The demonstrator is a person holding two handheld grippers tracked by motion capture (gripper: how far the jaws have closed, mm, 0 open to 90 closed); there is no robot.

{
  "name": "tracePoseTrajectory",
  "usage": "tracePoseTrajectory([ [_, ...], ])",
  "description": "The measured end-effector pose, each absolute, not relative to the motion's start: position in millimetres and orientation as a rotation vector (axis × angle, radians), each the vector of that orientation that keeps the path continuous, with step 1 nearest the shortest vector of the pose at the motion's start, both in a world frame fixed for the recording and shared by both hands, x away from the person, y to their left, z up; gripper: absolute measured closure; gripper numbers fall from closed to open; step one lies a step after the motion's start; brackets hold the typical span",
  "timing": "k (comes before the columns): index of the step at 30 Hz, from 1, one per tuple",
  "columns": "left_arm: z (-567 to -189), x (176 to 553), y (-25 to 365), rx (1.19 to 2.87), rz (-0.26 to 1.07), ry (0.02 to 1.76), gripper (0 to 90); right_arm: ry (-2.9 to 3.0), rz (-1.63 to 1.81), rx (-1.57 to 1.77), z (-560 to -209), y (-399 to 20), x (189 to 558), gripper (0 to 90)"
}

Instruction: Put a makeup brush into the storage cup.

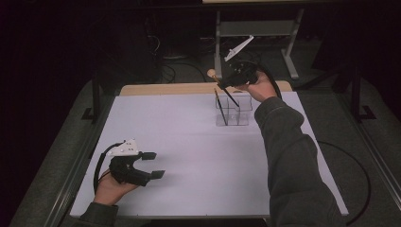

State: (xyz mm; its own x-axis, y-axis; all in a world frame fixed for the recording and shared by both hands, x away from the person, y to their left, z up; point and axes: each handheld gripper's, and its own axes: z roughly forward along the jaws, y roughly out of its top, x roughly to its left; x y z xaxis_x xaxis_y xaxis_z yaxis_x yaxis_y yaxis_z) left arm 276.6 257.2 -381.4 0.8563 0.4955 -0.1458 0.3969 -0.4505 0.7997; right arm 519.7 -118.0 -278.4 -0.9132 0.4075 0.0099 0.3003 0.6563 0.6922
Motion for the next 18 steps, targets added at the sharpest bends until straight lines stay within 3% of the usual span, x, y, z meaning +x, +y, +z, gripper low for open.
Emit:
tracePoseTrajectory([
  [18,-380,276,259,2.098,0.135,0.648,23.4,2.709,1.095,0.645,-294,-115,533,82.7],
])
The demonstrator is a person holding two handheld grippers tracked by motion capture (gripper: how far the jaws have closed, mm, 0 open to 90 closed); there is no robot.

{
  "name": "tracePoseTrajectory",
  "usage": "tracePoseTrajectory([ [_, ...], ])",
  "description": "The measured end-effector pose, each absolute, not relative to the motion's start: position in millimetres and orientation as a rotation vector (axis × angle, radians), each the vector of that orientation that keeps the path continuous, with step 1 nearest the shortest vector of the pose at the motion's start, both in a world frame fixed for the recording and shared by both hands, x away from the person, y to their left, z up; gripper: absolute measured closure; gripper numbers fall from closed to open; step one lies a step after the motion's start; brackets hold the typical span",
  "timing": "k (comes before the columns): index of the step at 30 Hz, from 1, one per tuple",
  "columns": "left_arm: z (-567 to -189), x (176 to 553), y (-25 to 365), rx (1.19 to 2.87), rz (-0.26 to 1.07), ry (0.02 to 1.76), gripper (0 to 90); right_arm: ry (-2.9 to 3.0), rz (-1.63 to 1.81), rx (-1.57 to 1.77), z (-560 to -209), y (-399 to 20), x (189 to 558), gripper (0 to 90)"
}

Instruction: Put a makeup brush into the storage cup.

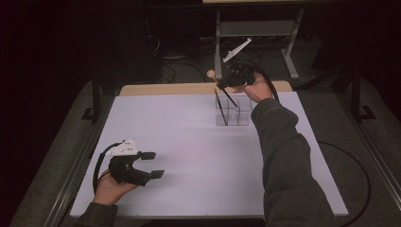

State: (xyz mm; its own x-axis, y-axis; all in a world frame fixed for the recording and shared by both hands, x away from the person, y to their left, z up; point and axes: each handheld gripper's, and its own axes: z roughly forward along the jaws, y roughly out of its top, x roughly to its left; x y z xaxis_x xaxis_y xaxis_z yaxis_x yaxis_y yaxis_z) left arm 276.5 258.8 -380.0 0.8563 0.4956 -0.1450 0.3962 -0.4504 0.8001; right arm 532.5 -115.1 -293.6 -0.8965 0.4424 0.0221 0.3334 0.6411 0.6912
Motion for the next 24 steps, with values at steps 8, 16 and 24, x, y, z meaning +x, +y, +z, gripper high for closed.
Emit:
tracePoseTrajectory([
  [8,-379,276,260,2.087,0.136,0.652,23.4,2.707,1.093,0.664,-300,-114,535,82.8],
  [16,-379,275,260,2.077,0.134,0.658,23.4,2.714,1.085,0.684,-307,-114,537,82.7],
  [24,-379,275,260,2.085,0.137,0.654,23.4,2.711,1.092,0.692,-311,-117,535,82.6],
])
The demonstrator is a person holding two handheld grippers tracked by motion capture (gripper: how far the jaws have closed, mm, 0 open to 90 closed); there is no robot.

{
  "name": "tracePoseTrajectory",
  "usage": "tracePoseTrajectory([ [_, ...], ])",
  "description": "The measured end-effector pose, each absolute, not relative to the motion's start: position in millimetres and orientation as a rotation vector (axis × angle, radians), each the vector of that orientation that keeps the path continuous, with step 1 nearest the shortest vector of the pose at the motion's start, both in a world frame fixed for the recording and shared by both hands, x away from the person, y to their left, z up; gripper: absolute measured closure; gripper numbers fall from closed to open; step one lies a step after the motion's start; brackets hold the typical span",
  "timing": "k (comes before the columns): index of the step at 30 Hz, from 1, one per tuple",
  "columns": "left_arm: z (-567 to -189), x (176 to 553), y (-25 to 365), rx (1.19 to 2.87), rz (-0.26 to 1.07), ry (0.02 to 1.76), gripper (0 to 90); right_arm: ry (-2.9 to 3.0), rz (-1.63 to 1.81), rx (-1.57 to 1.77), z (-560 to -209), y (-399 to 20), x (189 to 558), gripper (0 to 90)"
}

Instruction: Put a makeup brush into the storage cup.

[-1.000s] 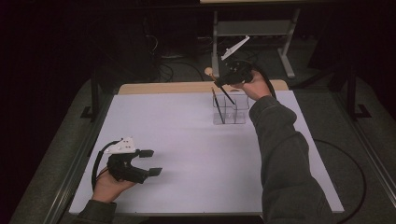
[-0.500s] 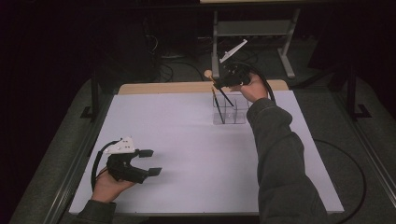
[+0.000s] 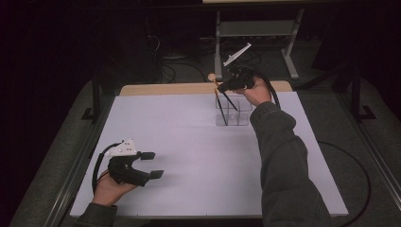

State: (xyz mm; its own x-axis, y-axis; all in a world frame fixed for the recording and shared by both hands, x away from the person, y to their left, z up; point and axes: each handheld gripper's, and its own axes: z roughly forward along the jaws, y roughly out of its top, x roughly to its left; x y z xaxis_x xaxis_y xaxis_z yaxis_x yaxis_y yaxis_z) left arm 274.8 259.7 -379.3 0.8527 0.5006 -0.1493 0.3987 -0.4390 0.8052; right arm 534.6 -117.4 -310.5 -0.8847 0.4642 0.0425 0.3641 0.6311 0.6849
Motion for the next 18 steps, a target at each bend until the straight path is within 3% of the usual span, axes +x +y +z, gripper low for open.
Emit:
tracePoseTrajectory([
  [18,-380,275,258,2.095,0.136,0.648,23.4,2.699,1.100,0.717,-318,-129,529,82.5],
])
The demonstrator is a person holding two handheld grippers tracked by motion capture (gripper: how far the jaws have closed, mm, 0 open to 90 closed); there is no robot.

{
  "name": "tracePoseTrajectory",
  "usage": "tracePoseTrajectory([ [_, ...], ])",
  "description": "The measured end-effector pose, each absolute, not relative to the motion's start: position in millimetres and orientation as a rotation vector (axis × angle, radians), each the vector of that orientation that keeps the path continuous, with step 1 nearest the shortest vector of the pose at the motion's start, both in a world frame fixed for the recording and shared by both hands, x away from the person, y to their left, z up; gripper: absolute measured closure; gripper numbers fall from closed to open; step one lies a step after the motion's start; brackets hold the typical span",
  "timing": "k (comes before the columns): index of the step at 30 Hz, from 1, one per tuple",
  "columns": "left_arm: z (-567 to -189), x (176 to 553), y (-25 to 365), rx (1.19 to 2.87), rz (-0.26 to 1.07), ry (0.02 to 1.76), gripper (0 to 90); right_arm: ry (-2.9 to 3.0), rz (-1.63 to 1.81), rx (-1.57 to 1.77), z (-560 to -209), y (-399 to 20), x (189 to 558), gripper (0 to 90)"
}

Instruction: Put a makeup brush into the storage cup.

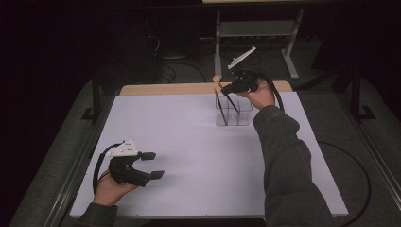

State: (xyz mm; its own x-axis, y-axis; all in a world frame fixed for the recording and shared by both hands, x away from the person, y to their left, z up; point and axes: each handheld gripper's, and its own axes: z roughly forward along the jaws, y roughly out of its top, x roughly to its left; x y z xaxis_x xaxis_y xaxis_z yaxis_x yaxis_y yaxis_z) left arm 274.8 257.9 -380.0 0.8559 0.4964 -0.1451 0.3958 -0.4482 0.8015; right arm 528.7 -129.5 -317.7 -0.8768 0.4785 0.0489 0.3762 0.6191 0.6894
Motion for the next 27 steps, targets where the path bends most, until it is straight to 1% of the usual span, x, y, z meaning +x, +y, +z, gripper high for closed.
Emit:
tracePoseTrajectory([
  [27,-382,275,257,2.099,0.135,0.655,23.4,2.688,1.117,0.789,-323,-144,517,82.3],
])
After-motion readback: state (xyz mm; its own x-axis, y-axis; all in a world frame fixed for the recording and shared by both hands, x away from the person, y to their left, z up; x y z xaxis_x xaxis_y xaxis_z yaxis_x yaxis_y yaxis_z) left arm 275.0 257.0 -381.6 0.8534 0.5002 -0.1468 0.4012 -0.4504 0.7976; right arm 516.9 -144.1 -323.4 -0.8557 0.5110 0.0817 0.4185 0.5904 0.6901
